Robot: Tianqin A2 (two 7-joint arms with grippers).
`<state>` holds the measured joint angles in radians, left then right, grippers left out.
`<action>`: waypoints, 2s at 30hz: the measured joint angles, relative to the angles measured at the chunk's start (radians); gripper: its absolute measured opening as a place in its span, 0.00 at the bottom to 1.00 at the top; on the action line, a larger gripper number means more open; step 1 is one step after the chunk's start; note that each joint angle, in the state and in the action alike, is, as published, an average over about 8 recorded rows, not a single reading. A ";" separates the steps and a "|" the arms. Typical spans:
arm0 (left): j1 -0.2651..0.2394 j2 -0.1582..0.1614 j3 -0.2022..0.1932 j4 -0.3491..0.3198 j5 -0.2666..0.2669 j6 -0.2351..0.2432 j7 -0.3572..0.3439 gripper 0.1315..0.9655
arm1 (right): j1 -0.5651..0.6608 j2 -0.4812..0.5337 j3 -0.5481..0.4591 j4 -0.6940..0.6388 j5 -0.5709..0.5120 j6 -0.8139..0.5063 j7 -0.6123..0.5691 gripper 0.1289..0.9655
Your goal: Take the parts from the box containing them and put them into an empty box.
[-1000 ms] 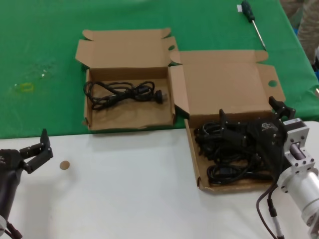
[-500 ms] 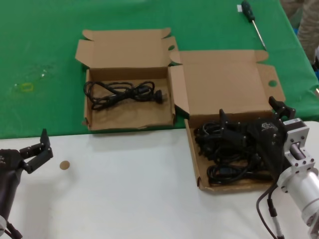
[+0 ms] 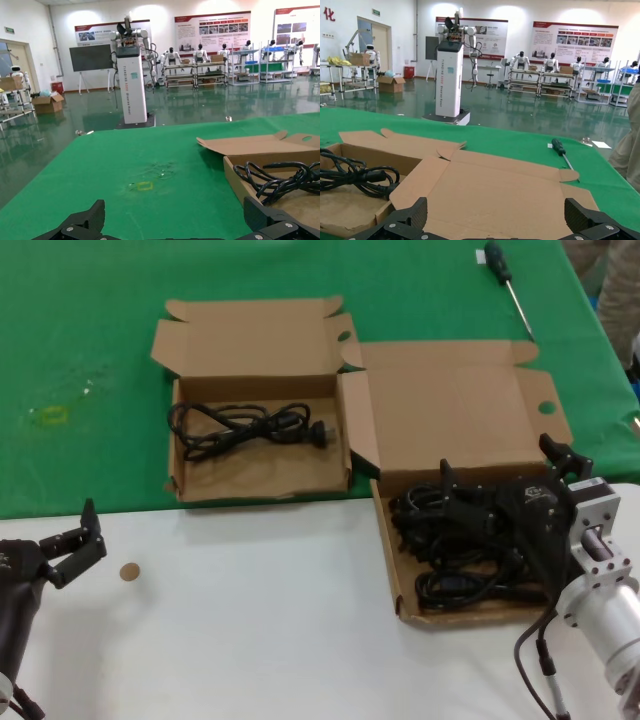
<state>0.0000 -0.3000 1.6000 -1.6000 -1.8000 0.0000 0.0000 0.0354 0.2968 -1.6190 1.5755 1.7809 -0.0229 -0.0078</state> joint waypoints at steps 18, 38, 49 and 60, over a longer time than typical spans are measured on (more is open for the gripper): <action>0.000 0.000 0.000 0.000 0.000 0.000 0.000 1.00 | 0.000 0.000 0.000 0.000 0.000 0.000 0.000 1.00; 0.000 0.000 0.000 0.000 0.000 0.000 0.000 1.00 | 0.000 0.000 0.000 0.000 0.000 0.000 0.000 1.00; 0.000 0.000 0.000 0.000 0.000 0.000 0.000 1.00 | 0.000 0.000 0.000 0.000 0.000 0.000 0.000 1.00; 0.000 0.000 0.000 0.000 0.000 0.000 0.000 1.00 | 0.000 0.000 0.000 0.000 0.000 0.000 0.000 1.00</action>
<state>0.0000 -0.3000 1.6000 -1.6000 -1.8000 0.0000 0.0000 0.0354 0.2968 -1.6190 1.5755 1.7809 -0.0229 -0.0078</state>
